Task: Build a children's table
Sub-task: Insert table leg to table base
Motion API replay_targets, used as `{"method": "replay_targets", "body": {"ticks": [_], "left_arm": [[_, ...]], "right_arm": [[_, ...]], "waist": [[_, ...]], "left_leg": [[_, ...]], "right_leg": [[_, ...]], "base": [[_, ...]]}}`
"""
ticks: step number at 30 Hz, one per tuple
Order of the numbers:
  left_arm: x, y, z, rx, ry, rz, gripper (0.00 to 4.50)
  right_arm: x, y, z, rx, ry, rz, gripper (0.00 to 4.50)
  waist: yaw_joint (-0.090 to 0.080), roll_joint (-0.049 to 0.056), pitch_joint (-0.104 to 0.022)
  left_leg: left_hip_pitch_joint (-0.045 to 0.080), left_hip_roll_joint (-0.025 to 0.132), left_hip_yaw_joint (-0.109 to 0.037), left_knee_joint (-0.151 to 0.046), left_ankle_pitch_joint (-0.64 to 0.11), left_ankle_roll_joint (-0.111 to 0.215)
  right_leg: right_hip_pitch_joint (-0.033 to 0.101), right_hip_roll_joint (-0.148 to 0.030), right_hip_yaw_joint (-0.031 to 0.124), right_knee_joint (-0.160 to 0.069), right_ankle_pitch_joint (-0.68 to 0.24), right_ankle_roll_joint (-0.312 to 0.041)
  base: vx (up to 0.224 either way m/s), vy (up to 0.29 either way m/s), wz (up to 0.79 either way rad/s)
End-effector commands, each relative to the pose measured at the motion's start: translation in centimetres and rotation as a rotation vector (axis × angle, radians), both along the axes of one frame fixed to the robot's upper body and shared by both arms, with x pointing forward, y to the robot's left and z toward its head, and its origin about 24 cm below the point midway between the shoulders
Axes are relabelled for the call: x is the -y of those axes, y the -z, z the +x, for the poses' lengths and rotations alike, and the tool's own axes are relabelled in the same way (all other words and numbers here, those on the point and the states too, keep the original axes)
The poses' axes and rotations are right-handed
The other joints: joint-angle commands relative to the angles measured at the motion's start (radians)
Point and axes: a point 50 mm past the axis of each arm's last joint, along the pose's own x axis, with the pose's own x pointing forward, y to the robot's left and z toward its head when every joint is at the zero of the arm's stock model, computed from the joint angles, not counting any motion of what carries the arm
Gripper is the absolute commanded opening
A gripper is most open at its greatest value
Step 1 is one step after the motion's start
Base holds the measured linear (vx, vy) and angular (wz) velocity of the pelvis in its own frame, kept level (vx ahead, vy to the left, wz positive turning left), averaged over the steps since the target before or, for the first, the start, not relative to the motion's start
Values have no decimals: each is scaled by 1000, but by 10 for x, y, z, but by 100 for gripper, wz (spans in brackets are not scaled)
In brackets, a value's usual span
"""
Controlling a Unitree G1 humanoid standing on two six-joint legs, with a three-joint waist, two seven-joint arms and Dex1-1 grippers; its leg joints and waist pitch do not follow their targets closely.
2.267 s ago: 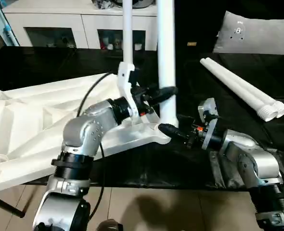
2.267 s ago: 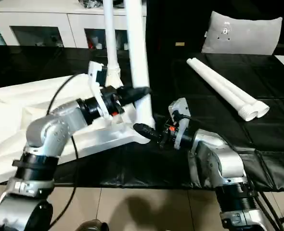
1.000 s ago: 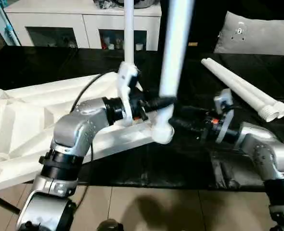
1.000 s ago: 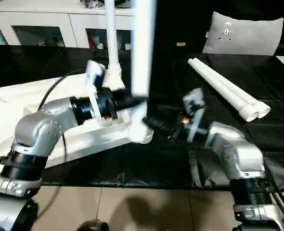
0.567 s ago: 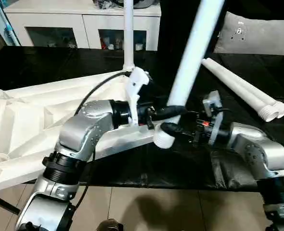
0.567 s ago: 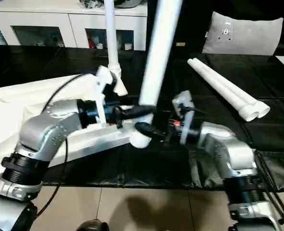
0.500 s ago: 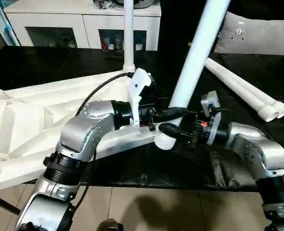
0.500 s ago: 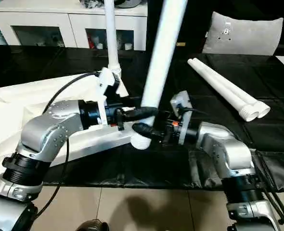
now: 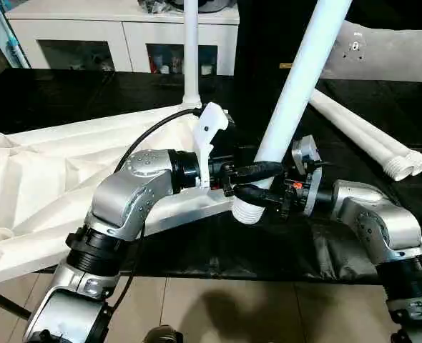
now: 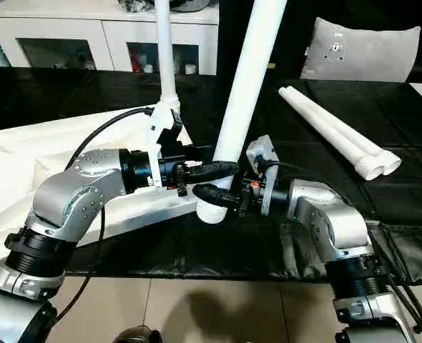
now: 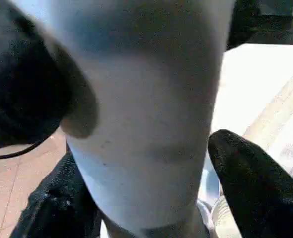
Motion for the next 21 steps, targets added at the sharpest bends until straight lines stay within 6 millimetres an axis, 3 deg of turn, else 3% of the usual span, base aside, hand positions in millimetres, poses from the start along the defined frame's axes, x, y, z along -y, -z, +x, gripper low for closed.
{"method": "replay_targets", "body": {"ticks": [1,12,19,21], "left_arm": [[3,-5,-3,35,24,4,189],[7,-4,-6,25,50,3,189],[4,-4,-9,-26,88,-2,189],[4,-6,-15,-33,136,-10,244]], "right_arm": [[0,-1,0,7,-8,-15,306],[0,0,1,-4,-10,-8,212],[0,0,1,-3,-3,-8,197],[0,1,1,-3,0,-7,196]], "waist": [[1,-15,-81],[1,-15,-81],[1,-13,-81],[1,-13,-81]], "left_leg": [[18,38,-12,-58,-160,28],[18,38,-12,-57,-161,29],[17,37,-12,-57,-157,27],[17,37,-12,-57,-158,28]], "right_leg": [[51,-68,42,-73,-218,-174],[50,-68,42,-73,-223,-174],[51,-68,42,-71,-216,-177],[50,-67,42,-70,-212,-180]], "base": [[0,0,0],[0,0,0],[0,0,0],[0,0,0]]}}
